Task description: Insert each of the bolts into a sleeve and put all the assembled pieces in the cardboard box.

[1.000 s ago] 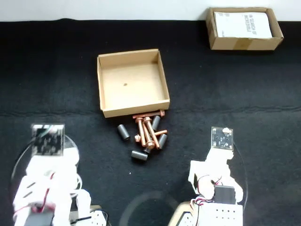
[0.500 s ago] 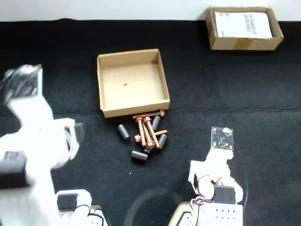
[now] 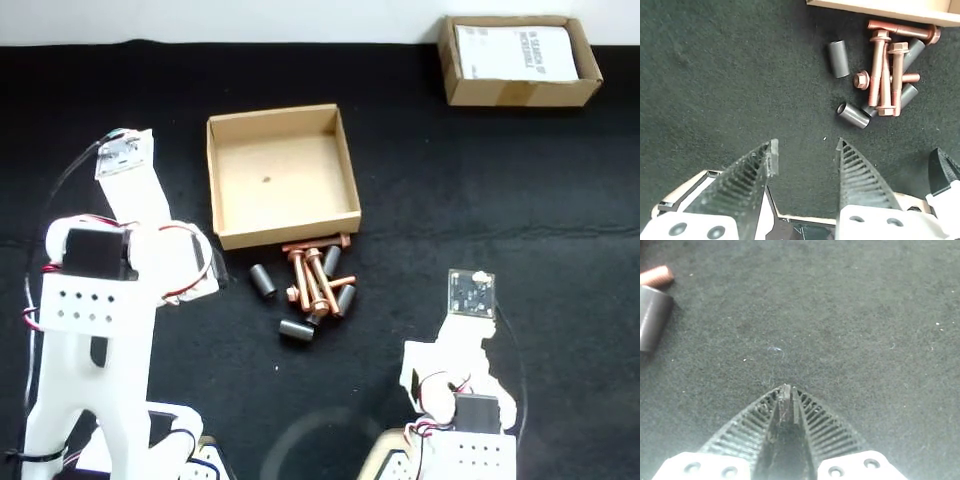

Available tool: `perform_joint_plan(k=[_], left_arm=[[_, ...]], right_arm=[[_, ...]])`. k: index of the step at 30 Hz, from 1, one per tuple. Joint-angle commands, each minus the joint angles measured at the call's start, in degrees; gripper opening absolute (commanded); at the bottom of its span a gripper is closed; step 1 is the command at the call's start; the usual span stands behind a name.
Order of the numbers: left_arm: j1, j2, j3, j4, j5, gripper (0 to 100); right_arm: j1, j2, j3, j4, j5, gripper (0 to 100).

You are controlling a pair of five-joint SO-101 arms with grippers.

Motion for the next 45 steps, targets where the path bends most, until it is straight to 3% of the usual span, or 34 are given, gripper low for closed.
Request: perform_joint_plan(k=[1, 5, 12, 16, 23, 25, 34, 45], left_arm=[[0.7, 0.1, 0.1, 0.4, 0.5, 20], [1.1, 0.6, 0.1, 0.4, 0.5, 20], [1.3, 0.8, 4.9, -1.0, 0.4, 20], [0.8, 3.3, 10.6, -7.6, 0.5, 20], [-1.5, 10.9, 11.6, -13.5, 0.5, 20], [-2.3, 13.2, 11.6, -15.7, 0.5, 20], [-3.7, 19.5, 11.8, -19.3, 0.5, 20], [-6.5, 29.9, 14.5, -26.3, 0.4, 20]], right_arm=[[-6.2, -0.4, 4.9, -0.2, 0.0, 1.2], [-6.2, -0.2, -2.1, -5.0, 0.0, 2.7], [-6.5, 4.2, -24.9, -3.6, 0.3, 22.4], [-5.8, 22.2, -42.2, 5.0, 4.0, 22.7], [-11.6, 65.8, -77.9, 32.7, -3.8, 22.7], [-12.7, 74.1, -83.6, 32.5, -4.3, 22.7], [-20.3, 83.2, -86.9, 27.3, -1.2, 22.7], [-21.0, 102.6, -86.8, 13.5, -5.7, 12.3]])
